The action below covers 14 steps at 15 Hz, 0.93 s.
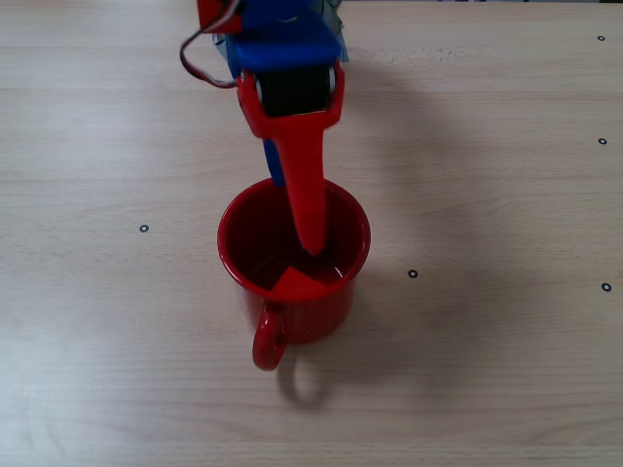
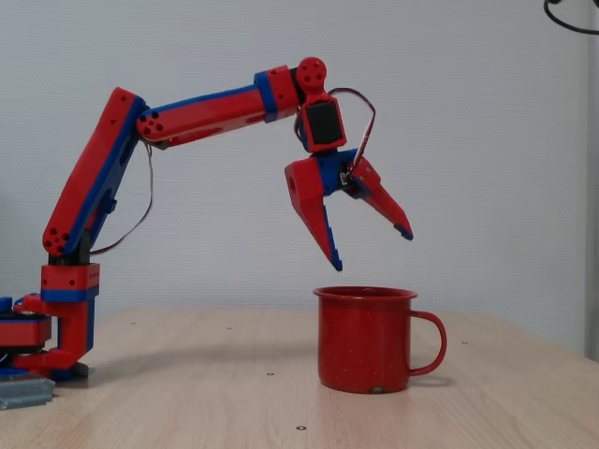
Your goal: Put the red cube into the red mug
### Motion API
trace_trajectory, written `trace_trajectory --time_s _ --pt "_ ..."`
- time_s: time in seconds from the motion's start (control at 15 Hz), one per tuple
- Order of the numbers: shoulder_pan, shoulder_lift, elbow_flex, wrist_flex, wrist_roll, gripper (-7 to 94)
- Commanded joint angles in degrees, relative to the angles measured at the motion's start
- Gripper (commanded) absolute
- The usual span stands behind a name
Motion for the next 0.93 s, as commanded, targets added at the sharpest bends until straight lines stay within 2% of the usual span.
trace_trajectory --time_s 0.0,0.13,0.4,0.6,0.73,0.87 --pt "0.7 11.78 -0.35 -1.67 0.18 23" --pt "1.32 18.37 5.36 -5.8 1.93 0" --pt "2.2 39.64 27.77 -17.58 3.25 0" --pt "3.52 57.57 45.44 -23.2 7.38 0" --pt "3.25 72.95 65.74 -27.95 5.01 0" --pt "3.69 86.04 82.44 -29.88 4.39 0"
